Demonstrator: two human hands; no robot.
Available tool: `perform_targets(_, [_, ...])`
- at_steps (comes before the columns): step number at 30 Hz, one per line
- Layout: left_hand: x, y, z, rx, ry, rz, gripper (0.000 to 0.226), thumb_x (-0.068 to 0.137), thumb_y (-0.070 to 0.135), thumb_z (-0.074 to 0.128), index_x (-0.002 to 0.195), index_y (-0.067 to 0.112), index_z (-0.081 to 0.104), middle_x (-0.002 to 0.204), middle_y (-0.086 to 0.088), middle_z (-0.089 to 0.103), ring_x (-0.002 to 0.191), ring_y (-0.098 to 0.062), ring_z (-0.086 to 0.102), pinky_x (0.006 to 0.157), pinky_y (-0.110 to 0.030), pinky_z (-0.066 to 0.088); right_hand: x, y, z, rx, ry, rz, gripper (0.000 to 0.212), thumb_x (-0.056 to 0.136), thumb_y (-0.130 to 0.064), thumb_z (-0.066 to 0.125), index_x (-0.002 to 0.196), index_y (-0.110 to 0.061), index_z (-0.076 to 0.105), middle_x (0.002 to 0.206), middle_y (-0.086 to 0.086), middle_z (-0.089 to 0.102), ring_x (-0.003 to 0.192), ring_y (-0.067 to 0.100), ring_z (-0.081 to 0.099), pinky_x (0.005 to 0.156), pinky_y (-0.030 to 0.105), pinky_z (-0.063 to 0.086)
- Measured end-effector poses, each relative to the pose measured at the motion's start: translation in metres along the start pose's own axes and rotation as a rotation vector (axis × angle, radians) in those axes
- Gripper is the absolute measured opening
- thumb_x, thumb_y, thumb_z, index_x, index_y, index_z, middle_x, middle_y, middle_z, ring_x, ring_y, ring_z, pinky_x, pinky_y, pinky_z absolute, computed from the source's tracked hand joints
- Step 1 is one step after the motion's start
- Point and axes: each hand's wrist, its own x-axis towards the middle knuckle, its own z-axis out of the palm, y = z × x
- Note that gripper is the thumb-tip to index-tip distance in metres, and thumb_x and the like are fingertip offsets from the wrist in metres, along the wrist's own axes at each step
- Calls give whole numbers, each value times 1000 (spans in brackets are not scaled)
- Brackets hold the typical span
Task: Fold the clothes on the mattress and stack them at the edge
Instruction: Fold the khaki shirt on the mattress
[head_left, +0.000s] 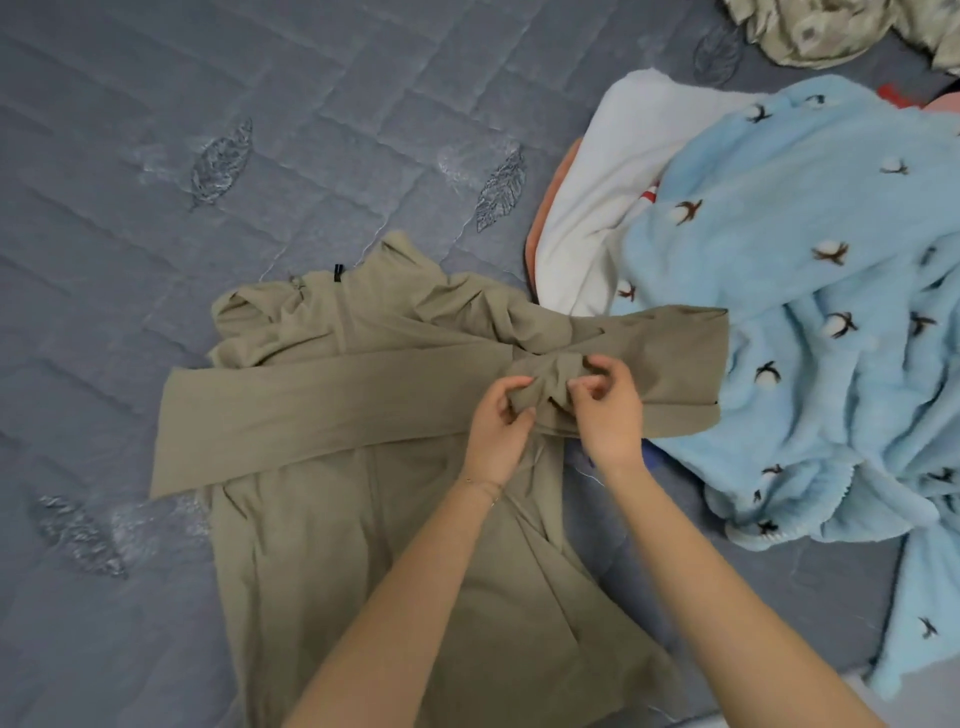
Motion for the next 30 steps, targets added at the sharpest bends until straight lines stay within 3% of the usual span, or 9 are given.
perform_targets(4, [-2,-1,-23,-71,-93,-80,55,79,-16,64,121,13,42,112,3,54,97,5,56,88,-14,45,-7,-10,29,47,-121,-37,31,88,3,60,117,-4,54,71,-1,57,71,16,56,79,31,49])
perform_targets(7, [-4,-3,-33,81,-97,-16,63,83,-6,66,134,18,38,113,18,50,98,11,54,86,-11,46,-18,-22,47,31,-247,-157,39,86,2,63,121,-11,53,76,5,66,75,12,62,75,13,47])
perform_targets(9, [-3,0,-36,138,41,35,45,87,-4,60,128,12,48,104,14,54,95,-2,55,82,-17,48,-23,-28,54,10,-328,-253,40,86,1,64,123,-13,53,80,3,69,77,5,63,75,9,46])
perform_targets(11, [0,7,-43,-3,201,36,21,88,-9,56,102,6,61,88,1,60,86,-13,56,80,-28,46,-25,-33,56,-1,-331,-335,37,88,-3,63,122,-13,55,87,-1,70,82,4,63,80,15,48])
perform_targets(13, [3,13,-57,-95,340,28,14,88,-6,60,90,7,63,84,-3,64,78,-4,60,79,-25,46,-21,-35,53,-77,-238,-456,34,89,-6,63,122,-12,57,101,-1,68,99,14,61,91,21,43])
perform_targets(15, [4,16,-79,-199,470,-9,11,89,4,64,99,6,65,95,-6,67,84,-1,62,85,-26,50,-9,-33,48,-250,-144,-581,38,88,-9,65,125,-8,56,117,5,63,113,23,53,100,24,34])
perform_targets(17, [6,17,-109,-322,599,-88,26,91,14,64,115,5,61,112,-8,66,103,-14,63,100,-42,48,8,-30,44,-476,-152,-616,48,86,-15,68,130,-7,53,128,11,57,123,31,47,108,34,29])
perform_targets(22, [8,20,-196,-475,825,-90,39,96,19,56,134,10,48,130,-5,57,116,-19,56,103,-49,45,26,-22,59,-890,-186,-575,60,90,-31,61,143,-16,40,146,9,42,141,29,25,118,47,4])
perform_targets(30, [7,-12,-292,-418,911,-162,36,100,18,49,134,6,46,136,-14,53,120,-24,54,100,-41,47,5,-19,117,-908,-317,-661,55,93,-32,58,144,-18,42,151,10,36,146,30,18,120,42,4])
